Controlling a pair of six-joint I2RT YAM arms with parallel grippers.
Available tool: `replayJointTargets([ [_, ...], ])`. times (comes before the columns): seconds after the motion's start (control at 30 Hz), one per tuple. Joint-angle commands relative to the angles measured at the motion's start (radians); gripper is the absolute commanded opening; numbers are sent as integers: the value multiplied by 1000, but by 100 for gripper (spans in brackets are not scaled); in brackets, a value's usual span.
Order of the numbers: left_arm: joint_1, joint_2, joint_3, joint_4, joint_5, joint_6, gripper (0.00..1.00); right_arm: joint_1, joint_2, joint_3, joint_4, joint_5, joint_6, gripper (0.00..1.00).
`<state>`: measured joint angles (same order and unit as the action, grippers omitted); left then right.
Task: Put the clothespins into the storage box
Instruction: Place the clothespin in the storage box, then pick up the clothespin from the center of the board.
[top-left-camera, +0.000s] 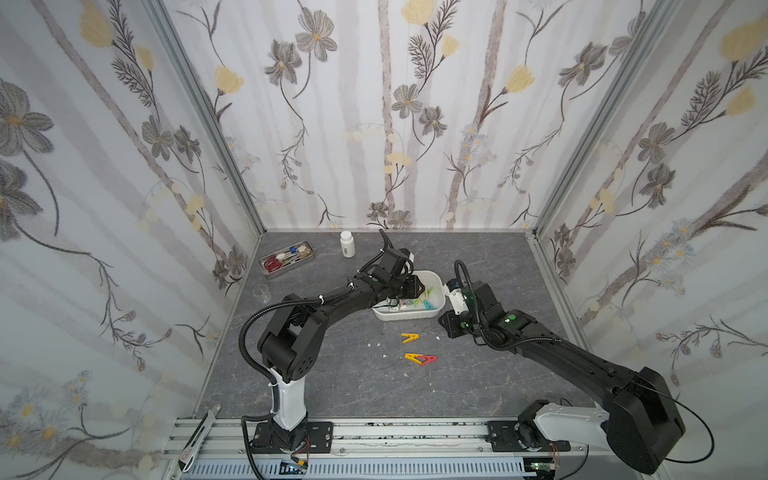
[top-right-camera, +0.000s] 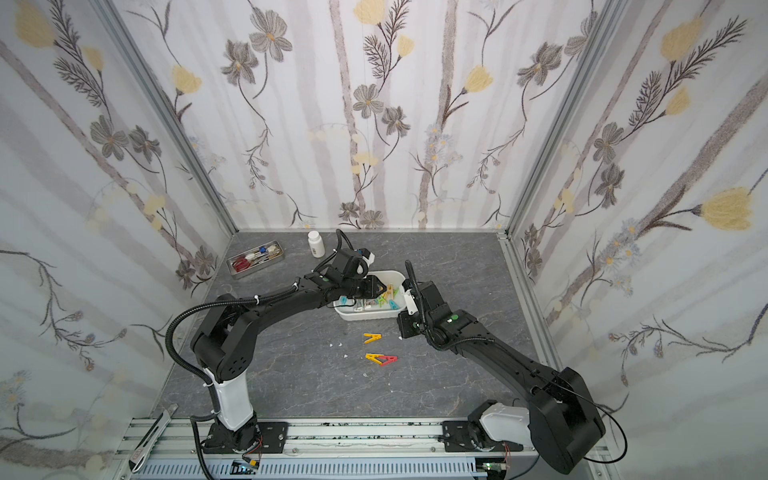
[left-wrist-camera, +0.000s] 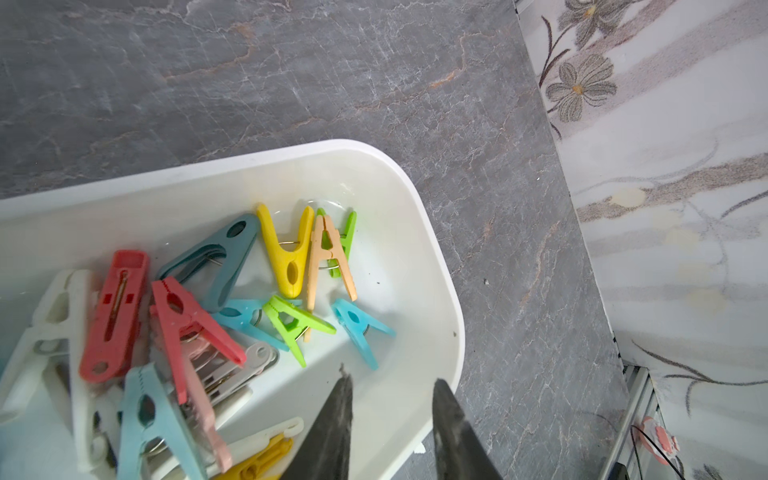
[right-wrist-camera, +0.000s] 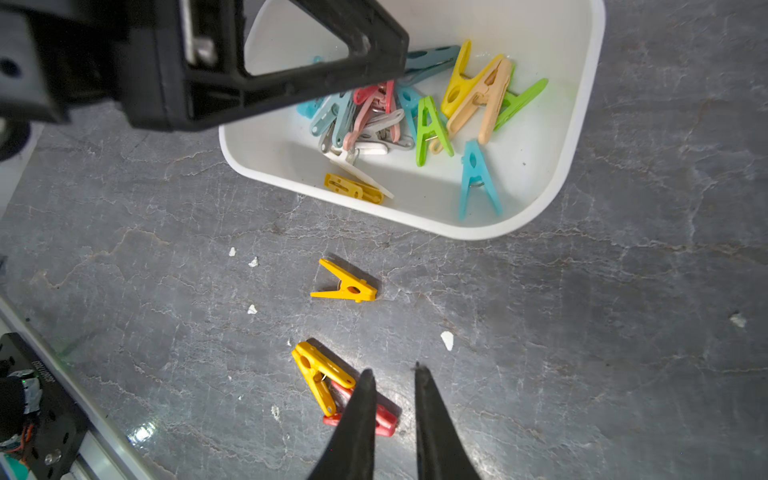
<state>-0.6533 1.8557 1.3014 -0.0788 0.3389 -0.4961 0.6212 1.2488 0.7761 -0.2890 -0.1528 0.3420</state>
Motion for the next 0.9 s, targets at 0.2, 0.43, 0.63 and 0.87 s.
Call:
replayJointTargets([
  [0.2, -1, -133, -113, 17, -56, 28, 33, 61, 10, -15, -5, -12, 29, 22],
  [0.43, -1, -236, -232, 23, -93, 11, 33, 126, 72, -1, -60, 28, -13, 23],
  [0.63, -1, -352, -333, 22, -126, -19, 33, 138, 129, 40, -15, 33, -43, 25],
  [0.87, 1, -452, -387, -20, -188, -23, 35, 191, 238, 120, -55, 22, -135, 27],
])
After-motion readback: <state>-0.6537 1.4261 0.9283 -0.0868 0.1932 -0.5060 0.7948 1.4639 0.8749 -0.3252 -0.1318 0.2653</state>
